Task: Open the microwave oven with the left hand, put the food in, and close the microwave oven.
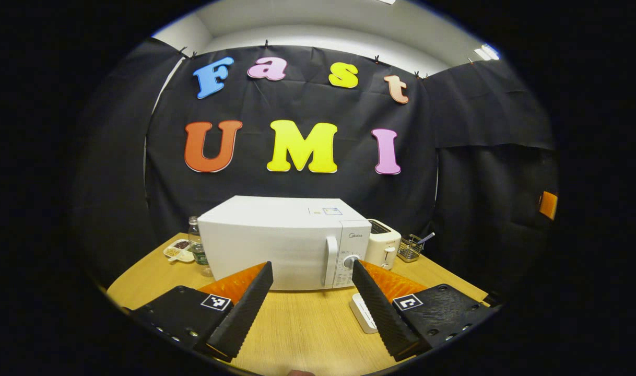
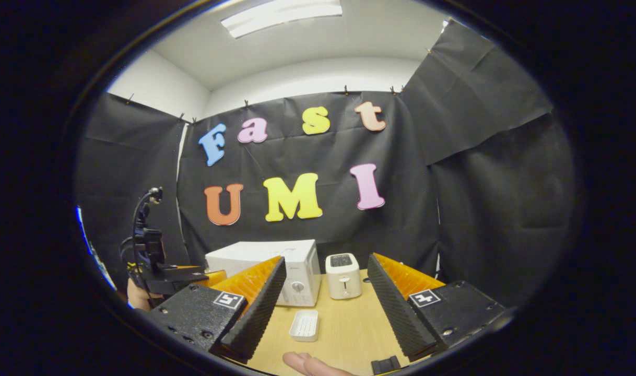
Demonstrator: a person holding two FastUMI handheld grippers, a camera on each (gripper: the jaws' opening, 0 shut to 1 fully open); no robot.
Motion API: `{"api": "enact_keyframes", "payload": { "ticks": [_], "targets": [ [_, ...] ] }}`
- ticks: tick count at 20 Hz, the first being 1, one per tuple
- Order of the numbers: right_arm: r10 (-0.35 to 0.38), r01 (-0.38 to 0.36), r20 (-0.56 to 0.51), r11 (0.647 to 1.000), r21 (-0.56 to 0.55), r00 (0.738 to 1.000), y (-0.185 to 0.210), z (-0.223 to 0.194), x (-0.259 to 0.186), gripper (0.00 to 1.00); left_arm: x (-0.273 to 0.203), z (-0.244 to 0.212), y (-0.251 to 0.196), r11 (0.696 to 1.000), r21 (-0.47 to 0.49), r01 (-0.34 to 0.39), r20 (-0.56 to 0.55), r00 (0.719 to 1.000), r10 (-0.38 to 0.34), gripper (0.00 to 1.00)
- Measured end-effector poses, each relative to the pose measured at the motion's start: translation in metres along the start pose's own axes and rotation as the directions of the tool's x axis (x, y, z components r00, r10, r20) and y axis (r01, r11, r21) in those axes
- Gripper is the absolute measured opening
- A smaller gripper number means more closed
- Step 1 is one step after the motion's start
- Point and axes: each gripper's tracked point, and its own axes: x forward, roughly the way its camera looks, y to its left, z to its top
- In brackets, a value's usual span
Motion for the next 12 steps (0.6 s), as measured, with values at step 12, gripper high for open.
{"api": "enact_keyframes", "payload": {
  "ticks": [12],
  "targets": [
    [-0.021, 0.023, 0.034, 0.999, -0.043, 0.999, 0.024, 0.015, -0.041, 1.00, -0.135, 0.046, 0.033, 0.978, 0.110, -0.176, 0.149, 0.976, 0.159, 0.97]
  ]
}}
